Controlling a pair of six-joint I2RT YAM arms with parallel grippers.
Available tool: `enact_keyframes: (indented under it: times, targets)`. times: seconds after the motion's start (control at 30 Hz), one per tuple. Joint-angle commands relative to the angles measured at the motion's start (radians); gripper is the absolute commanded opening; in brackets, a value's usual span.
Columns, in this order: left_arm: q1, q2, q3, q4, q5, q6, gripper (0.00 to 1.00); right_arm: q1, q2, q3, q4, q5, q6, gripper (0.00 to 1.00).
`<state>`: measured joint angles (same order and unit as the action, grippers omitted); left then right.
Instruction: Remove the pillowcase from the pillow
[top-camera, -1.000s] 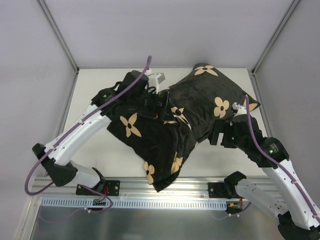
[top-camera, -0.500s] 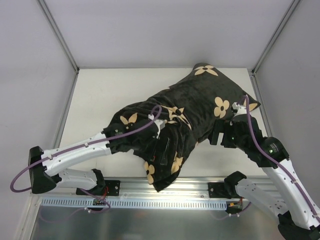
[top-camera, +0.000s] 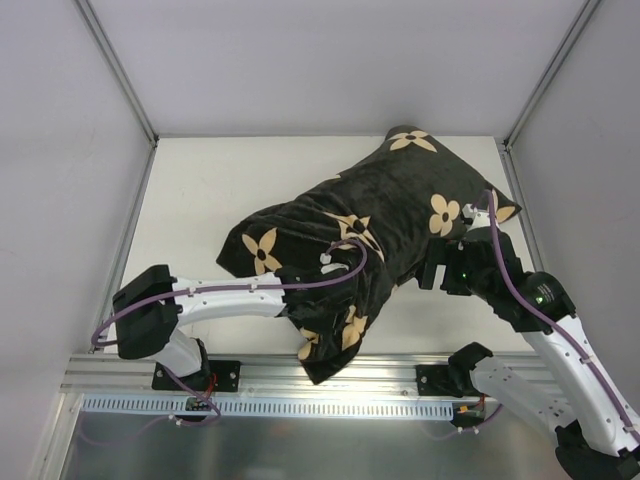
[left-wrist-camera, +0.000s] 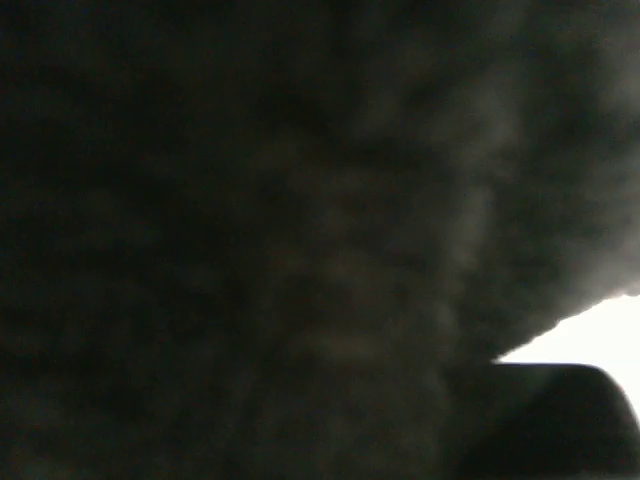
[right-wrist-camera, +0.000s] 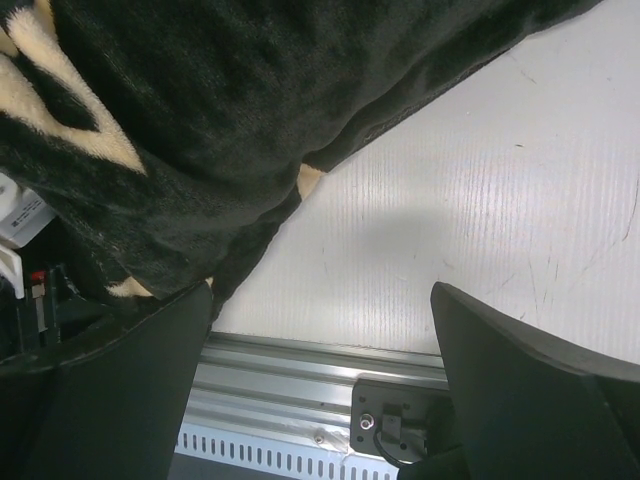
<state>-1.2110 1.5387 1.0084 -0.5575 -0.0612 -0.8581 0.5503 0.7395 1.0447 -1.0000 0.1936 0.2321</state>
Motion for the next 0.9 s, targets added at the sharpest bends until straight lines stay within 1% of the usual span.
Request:
enact_keyframes:
  times: [0.0,0.03,0.1,0.13,0.17,0.2,0.23,0.27,0.33,0.37,0.4,0.43,0.47,0.5,0.53,0.57,0.6,0.63,0.67,0.7,0.73,0.87]
  targets:
    - [0.022,-0.058,0.029,0.035,-0.034,0.001,0.00,-0.001,-0.009,0.023,-0.012,0.015,0.000,0.96]
    - [0.080,-0.162,-0.020,0.031,-0.014,-0.002,0.00,-0.003,-0.011,0.024,-0.020,0.044,-0.010,0.96]
    - [0.155,-0.309,-0.082,0.022,-0.011,-0.019,0.00,-0.013,-0.017,0.015,-0.032,0.093,-0.022,0.96]
    - [0.256,-0.475,-0.141,0.021,-0.002,-0.025,0.00,-0.022,-0.022,0.009,-0.032,0.104,-0.027,0.96]
    - [0.313,-0.556,-0.165,0.018,0.006,-0.030,0.00,-0.059,-0.019,0.003,-0.031,0.109,-0.036,0.96]
    - [0.371,-0.633,-0.195,0.010,0.012,-0.029,0.00,-0.090,-0.017,0.002,-0.029,0.090,-0.042,0.96]
    - [0.427,-0.760,-0.201,-0.001,0.014,-0.027,0.00,-0.122,-0.011,0.002,-0.028,0.070,-0.048,0.96]
    - [0.515,-0.805,-0.200,-0.021,-0.009,-0.018,0.00,-0.200,0.006,0.002,-0.013,0.044,-0.059,0.96]
    - [0.577,-0.880,-0.160,-0.116,-0.055,-0.010,0.00,-0.289,0.015,-0.012,0.020,-0.048,-0.063,0.96]
    - [0.618,-0.887,-0.140,-0.146,-0.089,0.010,0.00,-0.382,0.020,-0.021,0.062,-0.090,-0.063,0.96]
    - [0.631,-0.890,-0.099,-0.197,-0.098,0.019,0.00,-0.433,0.021,-0.031,0.087,-0.179,-0.059,0.96]
    - [0.639,-0.882,-0.079,-0.211,-0.103,0.028,0.00,-0.481,0.024,-0.052,0.112,-0.250,-0.053,0.96]
    - [0.642,-0.876,-0.064,-0.222,-0.104,0.048,0.00,-0.580,0.040,-0.067,0.159,-0.307,-0.044,0.96]
    - [0.643,-0.865,-0.033,-0.231,-0.104,0.053,0.00,-0.633,0.050,-0.084,0.182,-0.410,-0.015,0.96]
    - [0.643,-0.849,-0.021,-0.243,-0.103,0.065,0.00,-0.724,0.060,-0.124,0.237,-0.458,0.004,0.96]
    - [0.643,-0.838,-0.008,-0.248,-0.103,0.067,0.00,-0.765,0.072,-0.149,0.265,-0.508,0.024,0.96]
    - [0.645,-0.824,0.008,-0.251,-0.106,0.068,0.00,-0.805,0.093,-0.175,0.297,-0.590,0.073,0.96]
    - [0.645,-0.818,0.016,-0.257,-0.107,0.071,0.00,-0.840,0.106,-0.205,0.331,-0.630,0.100,0.96]
    - [0.645,-0.813,0.030,-0.259,-0.108,0.080,0.00,-0.907,0.115,-0.272,0.410,-0.705,0.130,0.96]
    - [0.645,-0.810,0.038,-0.262,-0.111,0.082,0.00,-0.935,0.139,-0.305,0.454,-0.736,0.189,0.96]
    - [0.645,-0.807,0.044,-0.265,-0.111,0.083,0.00,-0.973,0.150,-0.337,0.493,-0.758,0.216,0.96]
    - [0.648,-0.796,0.085,-0.280,-0.112,0.102,0.00,-1.000,0.219,-0.458,0.716,-0.784,0.335,0.96]
